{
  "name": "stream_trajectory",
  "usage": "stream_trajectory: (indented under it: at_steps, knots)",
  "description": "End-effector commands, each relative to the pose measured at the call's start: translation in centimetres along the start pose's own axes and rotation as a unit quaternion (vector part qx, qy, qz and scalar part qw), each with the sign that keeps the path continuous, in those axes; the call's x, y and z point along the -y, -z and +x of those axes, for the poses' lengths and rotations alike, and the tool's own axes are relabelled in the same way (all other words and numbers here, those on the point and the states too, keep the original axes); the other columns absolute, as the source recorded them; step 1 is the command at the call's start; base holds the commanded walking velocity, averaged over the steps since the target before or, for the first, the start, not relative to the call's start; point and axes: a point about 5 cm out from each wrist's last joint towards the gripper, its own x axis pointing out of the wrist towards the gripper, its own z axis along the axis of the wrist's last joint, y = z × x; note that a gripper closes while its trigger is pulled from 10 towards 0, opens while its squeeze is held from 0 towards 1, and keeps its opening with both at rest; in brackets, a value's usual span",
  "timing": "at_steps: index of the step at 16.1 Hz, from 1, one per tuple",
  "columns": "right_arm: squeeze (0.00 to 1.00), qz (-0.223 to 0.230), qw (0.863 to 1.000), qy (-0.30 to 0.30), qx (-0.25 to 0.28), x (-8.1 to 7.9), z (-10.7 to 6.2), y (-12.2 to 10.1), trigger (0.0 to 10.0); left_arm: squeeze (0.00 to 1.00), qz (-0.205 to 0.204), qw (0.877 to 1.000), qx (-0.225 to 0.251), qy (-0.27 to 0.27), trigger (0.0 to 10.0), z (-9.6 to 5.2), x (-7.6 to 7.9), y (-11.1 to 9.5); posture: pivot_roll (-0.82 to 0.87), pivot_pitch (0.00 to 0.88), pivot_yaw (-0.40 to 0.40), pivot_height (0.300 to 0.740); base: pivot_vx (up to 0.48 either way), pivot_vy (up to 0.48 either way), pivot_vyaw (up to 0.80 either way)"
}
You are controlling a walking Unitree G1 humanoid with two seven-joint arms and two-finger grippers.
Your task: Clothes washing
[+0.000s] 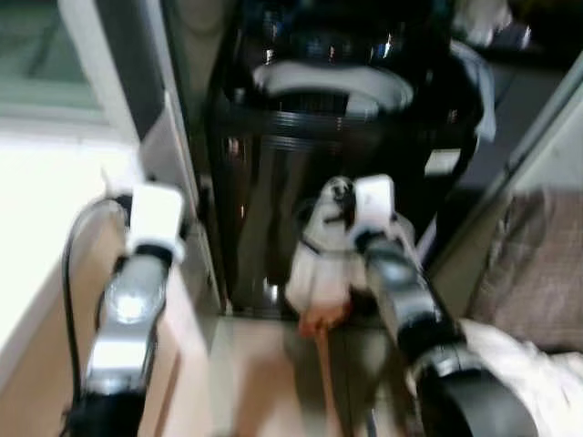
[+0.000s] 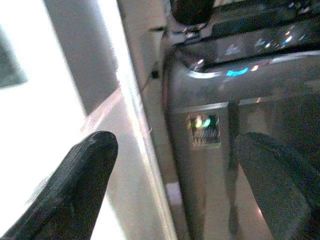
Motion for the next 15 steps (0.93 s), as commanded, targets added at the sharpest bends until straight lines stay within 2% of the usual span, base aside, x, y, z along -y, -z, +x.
stream_trajectory:
  at_steps: [1,2,3,6,7,8,10,12,13,14,15]
  knots:
    - [0.00,-0.019,0.999,0.026,0.030,2.0,0.2,-1.4,10.0,0.00,-0.004,1.000,0.013,0.023,10.0,0.3,1.3,-0.7,0.00,0.000,-0.045,0.740,0.469,0.000,0.00]
    - [0.00,-0.030,0.998,0.027,0.056,2.2,0.7,-2.9,10.0,0.00,-0.001,0.999,0.021,0.030,10.0,0.3,1.5,-1.1,0.00,0.000,-0.044,0.740,0.469,0.000,0.00]
    - [0.00,-0.035,0.995,0.037,0.091,2.8,1.5,-5.3,10.0,0.00,0.005,0.999,0.033,0.040,10.0,0.4,1.8,-1.6,0.00,0.000,-0.044,0.740,0.469,0.000,0.00]
    - [0.00,-0.046,0.977,0.075,0.193,5.2,3.4,-13.5,10.0,0.00,0.012,0.995,0.069,0.069,10.0,0.8,2.8,-3.4,-0.02,0.000,-0.045,0.740,0.480,0.000,0.00]
    - [0.00,-0.045,0.969,0.089,0.227,6.0,3.9,-17.0,10.0,0.00,0.009,0.993,0.087,0.082,10.0,1.0,3.2,-4.4,-0.02,0.000,-0.047,0.740,0.480,0.000,0.00]
    - [0.00,-0.045,0.965,0.091,0.241,6.2,4.1,-18.4,10.0,0.00,0.006,0.992,0.094,0.087,10.0,1.1,3.4,-4.8,-0.02,0.000,-0.048,0.740,0.480,0.000,0.00]
    - [0.00,-0.069,0.953,0.084,0.283,6.2,4.4,-23.1,10.0,0.00,0.008,0.987,0.126,0.104,10.0,1.2,3.9,-6.3,-0.01,0.000,-0.054,0.740,0.480,0.000,0.00]
    - [0.00,-0.118,0.944,0.082,0.297,6.3,4.6,-26.8,10.0,0.00,0.013,0.973,0.180,0.144,10.0,0.8,4.6,-9.1,0.01,0.000,-0.063,0.740,0.480,0.000,0.00]
    - [0.00,-0.133,0.940,0.085,0.301,6.3,4.5,-27.7,10.0,0.00,0.017,0.968,0.196,0.159,10.0,0.6,4.9,-9.9,0.02,0.000,-0.065,0.740,0.480,0.000,0.00]
    - [0.00,-0.161,0.939,0.102,0.287,6.6,4.6,-30.0,10.0,0.00,0.038,0.950,0.237,0.202,10.0,0.1,5.5,-12.7,0.04,0.000,-0.069,0.740,0.480,0.000,0.00]
    - [0.00,-0.165,0.941,0.102,0.278,6.2,4.8,-30.2,10.0,0.00,0.036,0.945,0.245,0.213,10.0,0.0,5.6,-13.5,0.05,0.000,-0.068,0.740,0.480,0.000,0.00]
